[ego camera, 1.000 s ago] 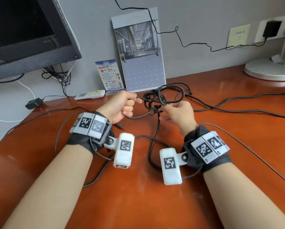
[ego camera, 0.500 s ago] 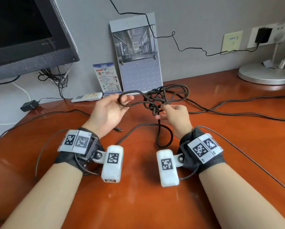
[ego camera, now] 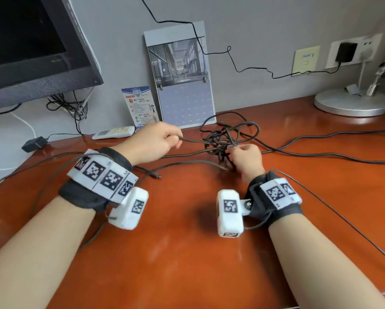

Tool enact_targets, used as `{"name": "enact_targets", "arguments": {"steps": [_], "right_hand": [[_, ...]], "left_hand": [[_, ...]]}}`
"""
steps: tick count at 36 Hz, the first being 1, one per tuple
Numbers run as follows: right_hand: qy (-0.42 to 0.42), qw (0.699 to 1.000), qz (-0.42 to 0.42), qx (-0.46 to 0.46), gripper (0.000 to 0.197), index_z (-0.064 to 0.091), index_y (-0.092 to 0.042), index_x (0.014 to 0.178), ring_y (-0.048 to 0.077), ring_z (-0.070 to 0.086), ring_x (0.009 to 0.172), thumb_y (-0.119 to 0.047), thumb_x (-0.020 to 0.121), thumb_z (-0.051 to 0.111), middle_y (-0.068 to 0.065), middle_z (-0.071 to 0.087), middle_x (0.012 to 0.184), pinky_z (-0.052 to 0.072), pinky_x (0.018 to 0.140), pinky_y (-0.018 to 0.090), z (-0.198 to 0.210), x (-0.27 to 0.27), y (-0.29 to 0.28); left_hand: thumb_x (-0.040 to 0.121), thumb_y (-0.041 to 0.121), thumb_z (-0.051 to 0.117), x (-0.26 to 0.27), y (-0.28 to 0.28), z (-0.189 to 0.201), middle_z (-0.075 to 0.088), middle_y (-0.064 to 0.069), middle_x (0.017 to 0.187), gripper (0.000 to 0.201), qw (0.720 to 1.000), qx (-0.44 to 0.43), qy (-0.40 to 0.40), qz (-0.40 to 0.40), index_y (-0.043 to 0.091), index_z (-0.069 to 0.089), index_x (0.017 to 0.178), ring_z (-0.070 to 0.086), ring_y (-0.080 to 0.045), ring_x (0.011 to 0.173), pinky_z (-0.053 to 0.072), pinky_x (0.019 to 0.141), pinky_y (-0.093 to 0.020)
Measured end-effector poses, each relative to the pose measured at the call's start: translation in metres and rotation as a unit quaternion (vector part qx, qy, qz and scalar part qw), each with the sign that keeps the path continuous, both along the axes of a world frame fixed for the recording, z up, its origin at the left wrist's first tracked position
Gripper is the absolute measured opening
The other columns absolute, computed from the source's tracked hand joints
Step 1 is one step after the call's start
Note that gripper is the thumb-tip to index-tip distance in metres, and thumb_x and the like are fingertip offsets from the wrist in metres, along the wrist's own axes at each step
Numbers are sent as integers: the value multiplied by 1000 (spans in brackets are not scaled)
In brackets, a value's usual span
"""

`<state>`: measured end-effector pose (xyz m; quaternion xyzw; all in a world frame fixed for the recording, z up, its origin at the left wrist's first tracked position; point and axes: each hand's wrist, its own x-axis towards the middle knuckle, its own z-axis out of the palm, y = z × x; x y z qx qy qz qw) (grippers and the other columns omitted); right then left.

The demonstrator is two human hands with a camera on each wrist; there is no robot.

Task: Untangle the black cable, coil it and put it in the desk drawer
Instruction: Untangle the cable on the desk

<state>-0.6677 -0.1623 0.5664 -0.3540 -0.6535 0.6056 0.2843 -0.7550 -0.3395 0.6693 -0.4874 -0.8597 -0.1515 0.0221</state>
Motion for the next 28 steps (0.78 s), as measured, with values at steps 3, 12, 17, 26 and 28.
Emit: {"name": "enact_targets", "arguments": {"steps": [3,12,17,26,28], "right_hand": [[-14,1000,14,9,34,59,-13,48,16,57,57,-19,82,62,1,58,53,46,62,30,-5,-6,1],[61,984,9,-165,14,51,-2,79,21,51,47,-3,92,46,9,50,57,47,62,33,3,2,-3],[99,962,15,-252,20,45,-9,82,10,49,30,-1,96,33,3,40,52,49,76,37,3,-1,-6],[119,953,18,-278,20,45,-7,81,19,47,51,1,96,34,6,40,61,51,66,34,4,0,-9],[122,954,19,-275,18,45,-7,81,17,45,48,0,96,37,6,40,61,53,72,36,3,-1,-10]], "left_hand": [[90,13,43,2,-9,5,56,5,68,31,990,-110,61,60,22,53,63,52,-19,75,33,64,-27],[89,12,60,7,-18,-9,62,9,63,10,927,195,-316,-57,18,67,87,52,-4,59,41,62,-21],[72,-1,48,-2,-25,-18,67,11,86,49,820,338,-438,-147,25,57,113,61,-3,89,41,84,-15],[88,0,60,-15,-7,-34,51,-2,132,49,888,309,-331,85,25,45,127,53,-12,114,45,95,-30],[89,15,64,-13,-2,-39,55,1,129,42,894,246,-363,96,27,47,126,60,-9,100,47,96,-35]]}}
